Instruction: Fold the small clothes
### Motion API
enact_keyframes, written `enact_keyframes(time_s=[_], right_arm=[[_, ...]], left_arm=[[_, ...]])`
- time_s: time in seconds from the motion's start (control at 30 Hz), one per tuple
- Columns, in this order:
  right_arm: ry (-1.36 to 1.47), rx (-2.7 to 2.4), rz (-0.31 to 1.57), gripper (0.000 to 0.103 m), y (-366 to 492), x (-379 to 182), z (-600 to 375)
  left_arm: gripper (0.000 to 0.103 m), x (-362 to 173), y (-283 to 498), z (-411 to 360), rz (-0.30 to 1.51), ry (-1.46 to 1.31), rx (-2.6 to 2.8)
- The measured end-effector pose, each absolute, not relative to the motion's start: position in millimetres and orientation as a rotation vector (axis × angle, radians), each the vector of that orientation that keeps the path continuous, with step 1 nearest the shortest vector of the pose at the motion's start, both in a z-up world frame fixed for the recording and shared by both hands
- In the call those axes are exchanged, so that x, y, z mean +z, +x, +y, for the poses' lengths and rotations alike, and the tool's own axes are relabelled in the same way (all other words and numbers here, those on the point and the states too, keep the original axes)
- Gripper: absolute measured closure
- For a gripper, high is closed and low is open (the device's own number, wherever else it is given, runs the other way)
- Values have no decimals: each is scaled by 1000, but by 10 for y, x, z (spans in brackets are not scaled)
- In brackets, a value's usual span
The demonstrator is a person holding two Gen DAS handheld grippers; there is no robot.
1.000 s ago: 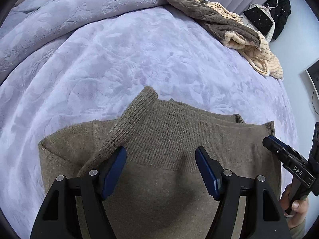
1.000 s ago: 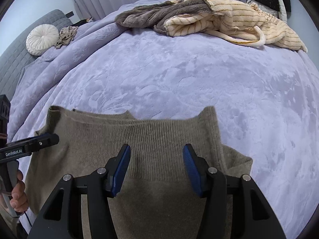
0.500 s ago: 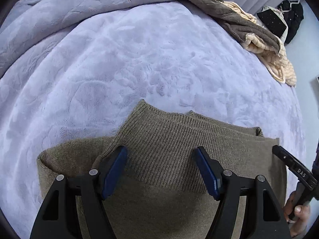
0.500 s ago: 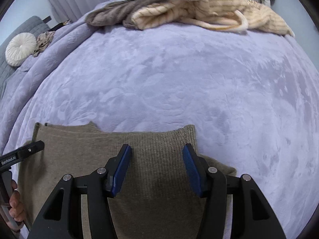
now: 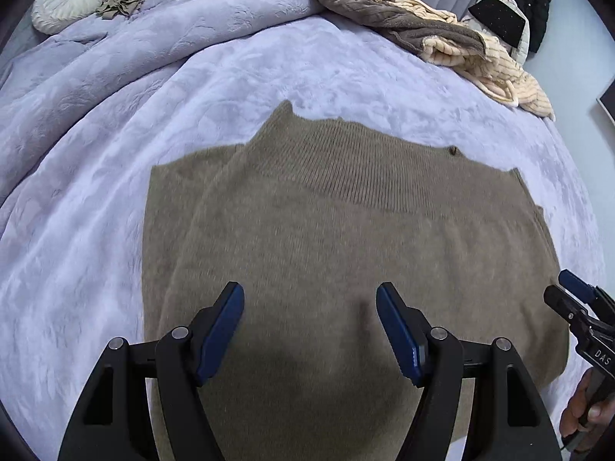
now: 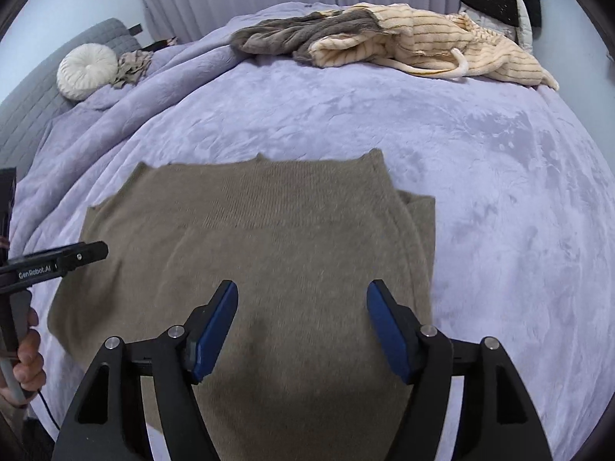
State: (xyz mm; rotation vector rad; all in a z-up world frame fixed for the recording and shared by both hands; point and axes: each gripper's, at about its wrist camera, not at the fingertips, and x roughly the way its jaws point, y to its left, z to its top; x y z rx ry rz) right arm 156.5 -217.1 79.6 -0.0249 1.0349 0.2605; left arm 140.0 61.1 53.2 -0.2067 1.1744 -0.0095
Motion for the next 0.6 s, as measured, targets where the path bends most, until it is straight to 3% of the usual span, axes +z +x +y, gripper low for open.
enact_keyframes(time_s=[0.13,0.3,0.43,0.6], right_arm=[[-30,232,1096,30,1249,534,-2338],[-19,145,1125,27,931,462,-2682],[101,119,1077,27,579,652,-2952],[148,138,1012,26,241,928,-2888]], left_arm=[[31,322,1047,724,1186,-199,-1],[31,466,598,818,1158,-185,3],[31,591,272,1166,1106,-311,52],[31,202,244,1644,1180,-577,39]])
